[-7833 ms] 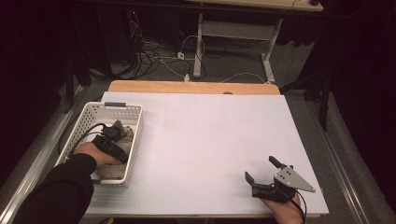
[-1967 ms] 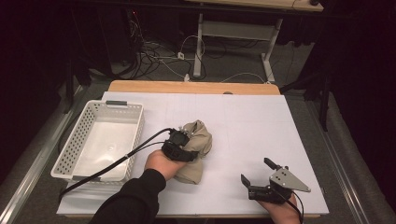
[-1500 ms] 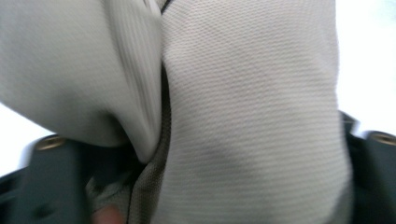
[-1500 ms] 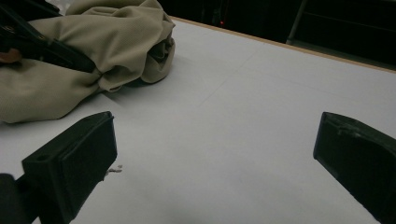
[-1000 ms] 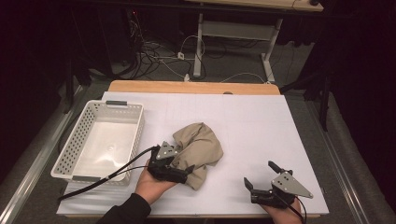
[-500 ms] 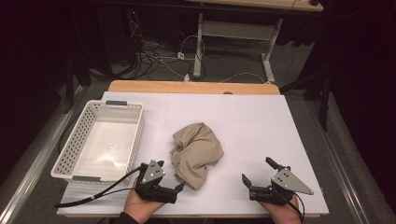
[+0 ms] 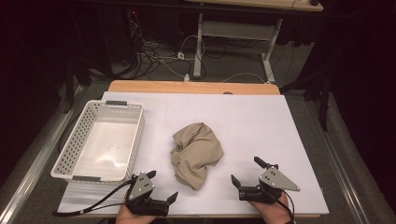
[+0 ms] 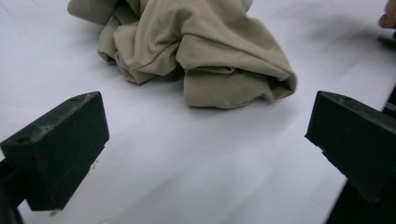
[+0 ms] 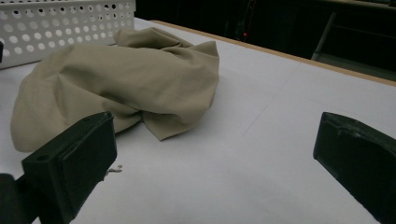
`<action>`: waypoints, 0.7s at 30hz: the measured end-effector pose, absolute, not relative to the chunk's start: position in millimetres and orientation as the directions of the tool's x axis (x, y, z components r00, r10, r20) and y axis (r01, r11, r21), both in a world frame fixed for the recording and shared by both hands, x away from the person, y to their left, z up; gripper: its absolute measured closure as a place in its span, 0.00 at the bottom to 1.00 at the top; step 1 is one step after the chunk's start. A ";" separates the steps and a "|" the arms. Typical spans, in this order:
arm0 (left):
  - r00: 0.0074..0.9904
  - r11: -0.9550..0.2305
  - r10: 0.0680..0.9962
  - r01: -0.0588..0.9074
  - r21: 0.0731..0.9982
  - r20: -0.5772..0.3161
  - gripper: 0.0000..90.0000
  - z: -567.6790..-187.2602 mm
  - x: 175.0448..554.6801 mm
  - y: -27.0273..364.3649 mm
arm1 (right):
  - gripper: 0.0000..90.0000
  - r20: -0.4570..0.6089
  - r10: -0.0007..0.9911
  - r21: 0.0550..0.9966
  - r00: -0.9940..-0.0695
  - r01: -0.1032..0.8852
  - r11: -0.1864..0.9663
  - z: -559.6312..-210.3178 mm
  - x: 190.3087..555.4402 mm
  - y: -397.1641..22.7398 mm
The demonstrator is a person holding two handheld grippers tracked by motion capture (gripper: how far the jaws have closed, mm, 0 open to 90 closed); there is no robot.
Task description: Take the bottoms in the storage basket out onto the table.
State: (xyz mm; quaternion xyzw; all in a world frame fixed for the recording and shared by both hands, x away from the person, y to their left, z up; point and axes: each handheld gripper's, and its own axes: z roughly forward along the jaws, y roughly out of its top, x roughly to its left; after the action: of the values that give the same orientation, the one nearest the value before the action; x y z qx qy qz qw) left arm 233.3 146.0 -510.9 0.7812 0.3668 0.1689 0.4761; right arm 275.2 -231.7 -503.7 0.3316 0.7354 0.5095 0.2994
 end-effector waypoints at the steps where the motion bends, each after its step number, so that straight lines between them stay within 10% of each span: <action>1: 0.667 -0.258 0.739 0.404 0.878 -0.090 0.00 -508.8 230.8 149.0 | 0.00 -0.102 0.792 0.947 -0.602 0.184 0.262 -503.6 274.3 -230.3; 21: 0.696 -0.217 0.692 0.453 0.864 -0.192 0.00 -519.1 282.9 127.8 | 0.02 -0.047 0.729 0.942 -0.683 0.213 0.260 -504.9 289.1 -170.3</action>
State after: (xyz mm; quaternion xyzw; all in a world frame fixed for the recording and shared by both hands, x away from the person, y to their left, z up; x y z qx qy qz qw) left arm 282.9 127.8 -519.1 0.7711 0.3713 0.1182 0.5036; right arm 289.1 -170.3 -504.9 0.3123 0.7542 0.5221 0.2472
